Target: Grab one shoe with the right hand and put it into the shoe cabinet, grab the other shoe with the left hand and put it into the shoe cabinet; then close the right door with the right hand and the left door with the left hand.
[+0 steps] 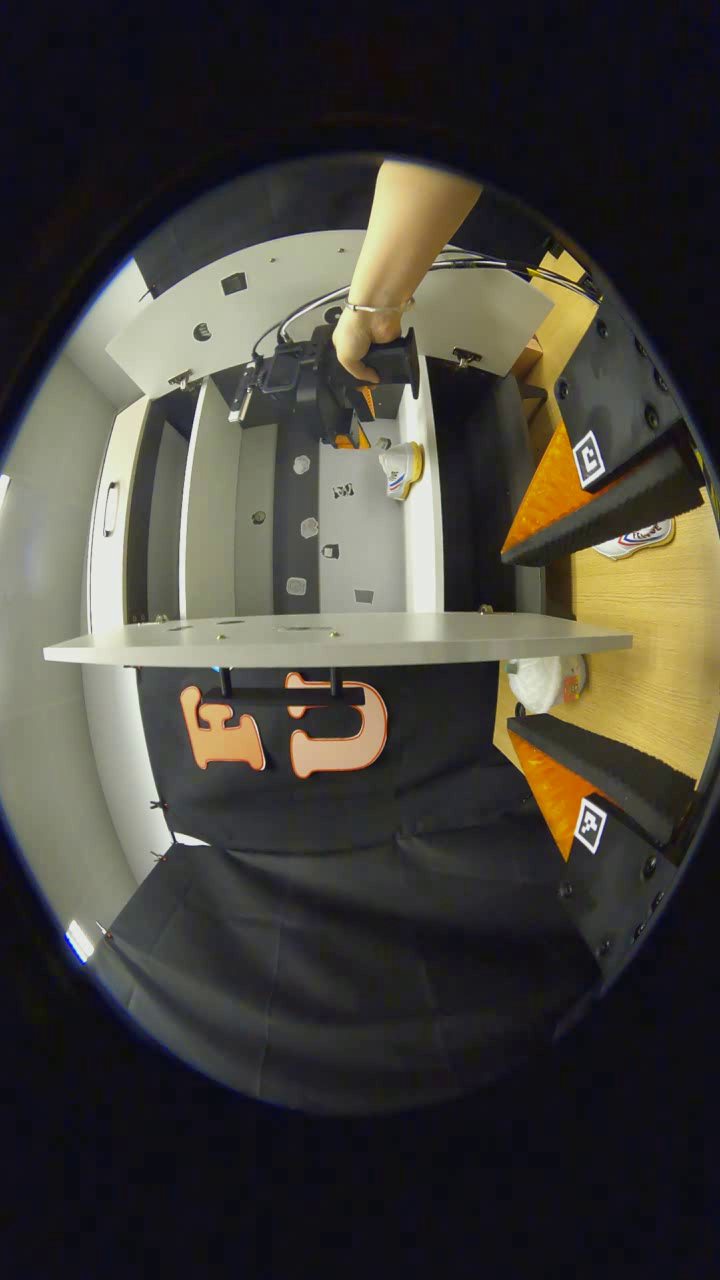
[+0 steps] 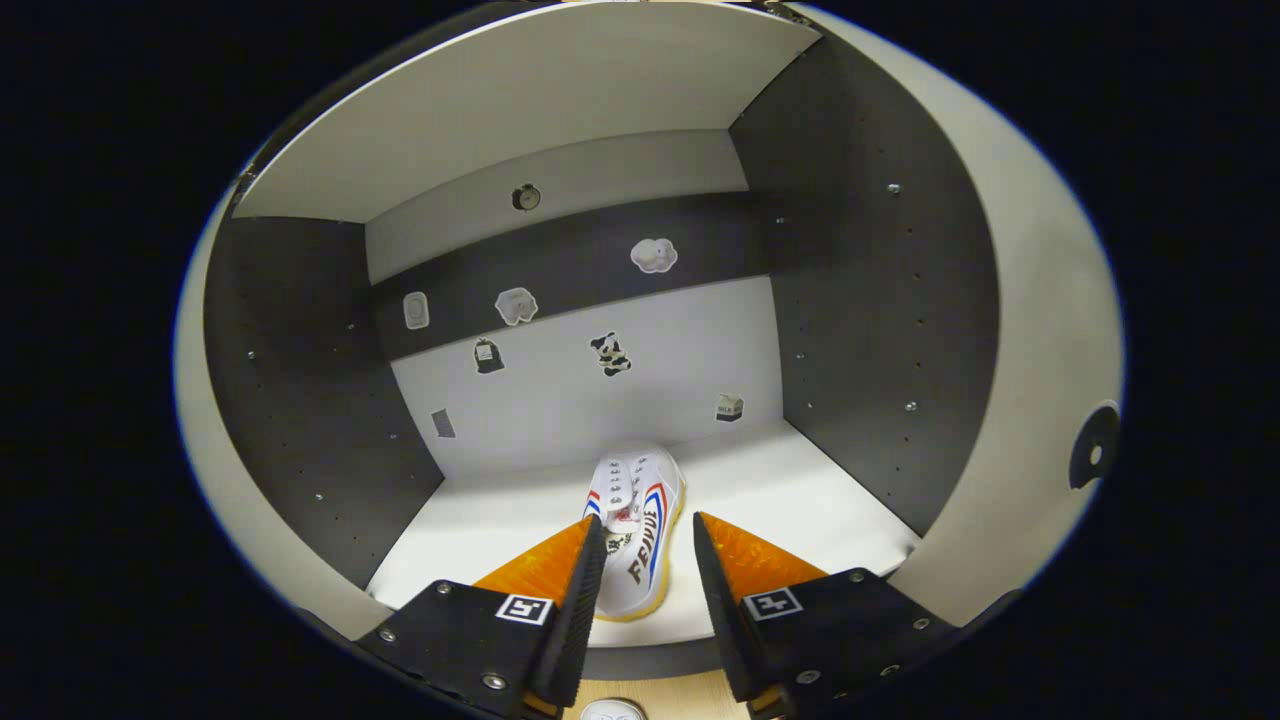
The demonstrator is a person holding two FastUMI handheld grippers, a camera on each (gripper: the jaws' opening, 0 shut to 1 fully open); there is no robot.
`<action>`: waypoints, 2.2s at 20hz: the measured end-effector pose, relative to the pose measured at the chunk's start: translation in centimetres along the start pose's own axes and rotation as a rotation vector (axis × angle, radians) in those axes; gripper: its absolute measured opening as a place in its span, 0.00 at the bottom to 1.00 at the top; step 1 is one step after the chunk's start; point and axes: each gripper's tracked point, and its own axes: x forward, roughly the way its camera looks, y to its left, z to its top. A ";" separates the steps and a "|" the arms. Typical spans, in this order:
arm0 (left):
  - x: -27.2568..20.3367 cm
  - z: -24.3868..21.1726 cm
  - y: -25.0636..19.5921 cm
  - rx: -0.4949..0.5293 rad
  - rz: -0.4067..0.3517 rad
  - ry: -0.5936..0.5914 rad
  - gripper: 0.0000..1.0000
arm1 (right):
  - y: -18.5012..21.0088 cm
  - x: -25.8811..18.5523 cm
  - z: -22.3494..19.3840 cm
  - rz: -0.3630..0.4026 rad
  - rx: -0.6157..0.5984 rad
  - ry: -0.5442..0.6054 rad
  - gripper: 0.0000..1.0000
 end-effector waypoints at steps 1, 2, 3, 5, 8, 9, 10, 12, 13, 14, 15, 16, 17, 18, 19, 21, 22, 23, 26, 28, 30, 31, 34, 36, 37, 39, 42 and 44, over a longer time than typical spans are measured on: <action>0.3 -0.2 -0.5 0.000 -0.011 0.006 0.99 | -0.3 -1.7 -0.2 0.008 -0.009 -0.018 0.62; 0.5 -0.8 -1.1 -0.006 -0.023 0.019 0.96 | -0.7 -3.3 -0.4 0.015 -0.013 -0.035 0.66; 0.9 -1.3 -1.8 -0.016 -0.038 0.033 0.94 | -0.9 -4.7 -0.5 0.025 -0.016 -0.051 0.73; 1.4 -2.5 -3.3 -0.031 -0.070 0.060 0.97 | -1.2 -8.0 -0.8 0.040 -0.043 -0.089 0.82; 2.8 -5.6 -5.1 -0.032 -0.100 0.131 0.94 | -1.4 -12.6 -0.3 0.054 -0.119 -0.167 0.88; 3.2 -6.7 -5.6 -0.023 -0.106 0.158 0.97 | -1.5 -14.2 -0.4 0.059 -0.134 -0.184 0.90; 3.6 -7.6 -6.2 -0.020 -0.120 0.177 0.97 | -1.3 -15.5 -0.6 0.072 -0.143 -0.188 0.90; 4.7 -9.9 -7.2 -0.022 -0.140 0.223 0.97 | -1.5 -17.9 -0.8 0.084 -0.164 -0.200 0.91; 5.1 -11.2 -7.6 -0.018 -0.147 0.262 0.96 | -1.6 -18.8 -0.9 0.088 -0.178 -0.206 0.92; 5.4 -12.5 -8.1 -0.019 -0.155 0.295 0.97 | -1.5 -19.8 -1.2 0.099 -0.186 -0.210 0.92; 5.9 -13.6 -8.5 -0.025 -0.166 0.319 0.97 | -1.3 -20.6 -1.7 0.114 -0.183 -0.206 0.93; 6.4 -14.8 -8.7 -0.025 -0.172 0.343 0.97 | -1.3 -21.2 -2.4 0.126 -0.172 -0.196 0.92; 7.0 -16.1 -8.9 -0.025 -0.173 0.371 0.97 | -1.4 -21.6 -2.9 0.133 -0.162 -0.186 0.92; 7.5 -17.5 -9.2 -0.027 -0.174 0.406 0.97 | -1.9 -22.1 -3.2 0.135 -0.155 -0.180 0.92; 8.0 -19.0 -9.4 -0.030 -0.177 0.446 0.97 | -2.2 -22.5 -3.5 0.132 -0.149 -0.175 0.92; 8.6 -22.0 -9.3 -0.024 -0.175 0.513 0.97 | -2.9 -23.3 -3.9 0.132 -0.153 -0.176 0.92; 8.9 -23.2 -9.2 -0.013 -0.172 0.538 0.97 | -3.1 -23.7 -4.0 0.133 -0.164 -0.180 0.92; 9.1 -24.6 -9.3 -0.013 -0.169 0.566 0.99 | -3.4 -24.0 -4.1 0.132 -0.173 -0.181 0.92; 9.4 -29.1 -9.4 -0.039 -0.167 0.678 0.99 | -3.8 -24.9 -4.2 0.142 -0.177 -0.182 0.92; 9.5 -31.3 -9.2 -0.032 -0.161 0.731 0.98 | -4.0 -25.1 -4.4 0.145 -0.170 -0.180 0.92; 9.5 -32.6 -9.0 -0.019 -0.157 0.762 0.98 | -4.0 -25.3 -4.7 0.152 -0.157 -0.172 0.92; 9.6 -32.8 -9.3 -0.031 -0.164 0.769 0.98 | -4.0 -25.3 -4.9 0.154 -0.152 -0.167 0.92; 10.2 -33.3 -9.5 -0.035 -0.173 0.784 0.98 | -4.1 -25.5 -5.3 0.154 -0.143 -0.159 0.92; 10.2 -33.7 -10.1 -0.048 -0.180 0.804 0.98 | -4.0 -25.6 -5.8 0.163 -0.130 -0.148 0.92; 10.0 -34.0 -10.5 -0.046 -0.188 0.815 0.98 | -4.0 -25.6 -5.8 0.163 -0.126 -0.146 0.92; 9.6 -35.0 -11.1 -0.017 -0.191 0.837 0.98 | -4.2 -25.7 -5.9 0.161 -0.129 -0.146 0.92; 9.4 -35.3 -11.9 -0.019 -0.195 0.835 0.93 | -4.7 -26.0 -6.1 0.152 -0.132 -0.144 0.92; 9.1 -35.3 -13.1 -0.021 -0.236 0.851 0.67 | -5.2 -26.1 -6.2 0.143 -0.127 -0.142 0.92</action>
